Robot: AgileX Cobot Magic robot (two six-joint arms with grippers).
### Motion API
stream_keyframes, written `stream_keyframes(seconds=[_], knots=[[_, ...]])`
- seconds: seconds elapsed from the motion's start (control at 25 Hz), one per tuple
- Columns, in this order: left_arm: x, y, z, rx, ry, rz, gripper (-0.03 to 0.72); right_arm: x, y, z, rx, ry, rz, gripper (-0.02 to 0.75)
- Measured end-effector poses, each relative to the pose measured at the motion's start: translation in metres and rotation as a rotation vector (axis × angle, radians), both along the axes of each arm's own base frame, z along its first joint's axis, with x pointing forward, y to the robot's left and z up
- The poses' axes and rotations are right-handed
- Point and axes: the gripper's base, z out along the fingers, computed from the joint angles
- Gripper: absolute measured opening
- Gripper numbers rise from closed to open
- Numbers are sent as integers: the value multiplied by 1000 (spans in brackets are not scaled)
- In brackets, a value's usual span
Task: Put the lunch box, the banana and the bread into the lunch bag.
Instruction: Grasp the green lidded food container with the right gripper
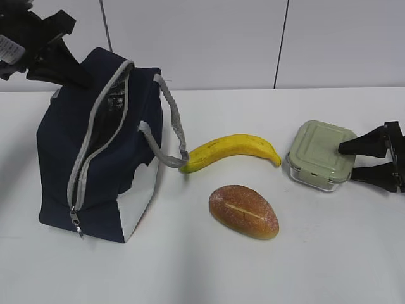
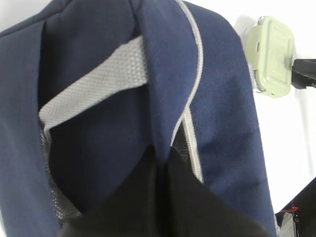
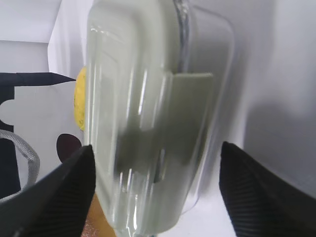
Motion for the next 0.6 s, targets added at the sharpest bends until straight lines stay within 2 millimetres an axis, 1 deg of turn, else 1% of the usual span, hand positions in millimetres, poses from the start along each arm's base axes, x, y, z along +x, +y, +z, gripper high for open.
stream_keyframes(seconds=[0.2, 0.4, 0.6], knots=[[0, 0, 0, 0, 1, -1, 0, 4, -2, -1, 2, -6, -7, 544], [0, 0, 0, 0, 1, -1, 0, 6, -3, 0, 2, -11, -10, 540], [0, 0, 0, 0, 1, -1, 0, 8, 5, 0, 0, -12, 6, 540]])
